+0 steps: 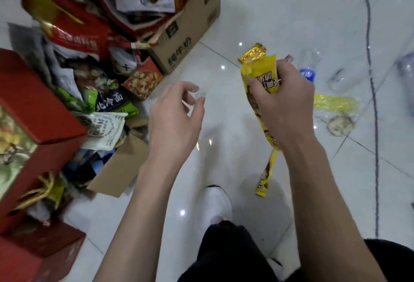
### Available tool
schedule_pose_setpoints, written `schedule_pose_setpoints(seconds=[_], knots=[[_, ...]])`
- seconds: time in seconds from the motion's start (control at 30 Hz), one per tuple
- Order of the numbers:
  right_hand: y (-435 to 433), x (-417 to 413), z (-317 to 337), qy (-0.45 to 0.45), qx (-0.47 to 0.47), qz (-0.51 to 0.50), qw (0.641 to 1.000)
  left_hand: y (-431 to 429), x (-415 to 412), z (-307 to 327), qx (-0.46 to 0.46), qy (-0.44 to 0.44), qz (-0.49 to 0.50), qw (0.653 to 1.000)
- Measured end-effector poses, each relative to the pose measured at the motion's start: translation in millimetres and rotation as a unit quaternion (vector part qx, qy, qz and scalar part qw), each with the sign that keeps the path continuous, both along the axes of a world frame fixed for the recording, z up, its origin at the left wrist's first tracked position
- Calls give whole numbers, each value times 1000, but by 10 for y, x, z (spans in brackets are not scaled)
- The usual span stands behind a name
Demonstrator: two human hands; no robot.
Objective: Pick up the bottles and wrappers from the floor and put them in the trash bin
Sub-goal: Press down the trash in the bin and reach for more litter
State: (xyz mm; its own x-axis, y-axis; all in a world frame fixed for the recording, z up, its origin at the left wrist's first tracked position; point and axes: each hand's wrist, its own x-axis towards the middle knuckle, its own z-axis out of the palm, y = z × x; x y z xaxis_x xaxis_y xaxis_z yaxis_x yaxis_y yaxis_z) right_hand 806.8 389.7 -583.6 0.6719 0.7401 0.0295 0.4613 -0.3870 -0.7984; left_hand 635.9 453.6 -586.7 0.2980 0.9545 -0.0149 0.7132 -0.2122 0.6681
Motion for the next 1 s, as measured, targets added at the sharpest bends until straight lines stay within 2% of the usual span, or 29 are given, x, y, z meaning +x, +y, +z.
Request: schedule_pose_setpoints(seconds=[0.37, 0.57, 0.67, 0.83, 1.0], knots=[[-678, 79, 3681, 13, 27, -50, 998, -456, 318, 3609, 23, -33, -77, 996], [-1164, 28, 5584, 54, 56, -91, 993, -899, 298, 5484, 50, -55, -114, 991], [-1431, -45, 6474, 34, 88, -99, 991, -1155, 203, 6306, 68, -69, -134, 986], [-1894, -371, 7370, -4, 125, -95, 988, -1550, -69, 7133, 113, -88, -152, 978], [-2315, -770, 7624, -25, 134, -118, 984, -1792, -320, 7525, 124, -108, -183, 969]])
